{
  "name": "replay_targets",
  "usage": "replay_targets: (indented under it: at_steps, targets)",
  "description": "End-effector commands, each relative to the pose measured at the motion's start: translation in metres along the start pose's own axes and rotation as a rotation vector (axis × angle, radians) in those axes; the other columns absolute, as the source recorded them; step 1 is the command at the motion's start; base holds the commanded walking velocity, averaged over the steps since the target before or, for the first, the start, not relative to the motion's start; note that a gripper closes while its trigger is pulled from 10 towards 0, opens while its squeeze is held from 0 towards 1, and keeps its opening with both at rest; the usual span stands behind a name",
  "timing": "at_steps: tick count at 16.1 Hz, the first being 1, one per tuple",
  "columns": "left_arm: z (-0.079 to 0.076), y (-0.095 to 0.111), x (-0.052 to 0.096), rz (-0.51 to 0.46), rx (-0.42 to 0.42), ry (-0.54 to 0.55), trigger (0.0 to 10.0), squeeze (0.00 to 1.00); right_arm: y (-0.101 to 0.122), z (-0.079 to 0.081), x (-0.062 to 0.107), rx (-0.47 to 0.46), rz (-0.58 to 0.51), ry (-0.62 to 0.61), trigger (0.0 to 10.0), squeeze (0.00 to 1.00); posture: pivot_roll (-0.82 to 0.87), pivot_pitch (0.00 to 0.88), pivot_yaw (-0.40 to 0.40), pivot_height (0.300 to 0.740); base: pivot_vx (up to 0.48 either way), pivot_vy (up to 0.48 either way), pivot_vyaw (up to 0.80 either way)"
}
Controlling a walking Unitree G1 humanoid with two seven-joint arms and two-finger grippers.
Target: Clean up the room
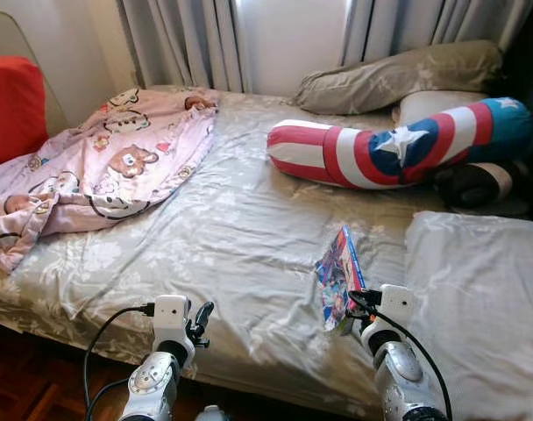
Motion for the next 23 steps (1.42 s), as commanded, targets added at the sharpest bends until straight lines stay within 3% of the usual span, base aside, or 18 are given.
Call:
replay_targets:
  at_steps: [1, 14, 19, 23]
  targets:
    - [0.002, 0.001, -0.001, 0.001, -0.001, 0.0, 10.0, 0.0, 0.009, 0.007, -0.004, 0.014, -0.025, 0.029, 10.0, 0.0, 0.02, 0.0, 0.013, 0.667, 0.285, 0.0, 0.0]
    - [0.002, 0.0, 0.0, 0.003, -0.016, -0.008, 10.0, 0.0, 0.012, 0.0, -0.005, -0.022, -0.035, -0.014, 10.0, 0.0, 0.02, 0.0, 0.018, 0.667, 0.309, 0.0, 0.0]
    - [0.006, 0.001, 0.003, -0.004, -0.038, -0.008, 10.0, 0.0, 0.014, -0.01, -0.007, -0.103, -0.031, -0.068, 10.0, 0.0, 0.04, 0.0, 0.029, 0.667, 0.0, 0.0, 0.0]
    - [0.013, 0.0, 0.012, -0.024, -0.063, -0.017, 10.0, 0.0, 0.018, 0.001, -0.013, -0.153, -0.022, -0.031, 10.0, 0.0, 0.08, 0.052, 0.058, 0.667, 0.0, 0.0, 0.0]
Point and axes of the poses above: a point about 5 cm out from each wrist's last joint towards the gripper, its own x axis pointing back from the gripper into the wrist, its own y axis along the axis of the wrist's last joint, z = x × y, the point moved 6 cm from there along -x, pointing out of the wrist towards the gripper, and after that the axes turned 6 degrees about -x, right-handed, at the moved point
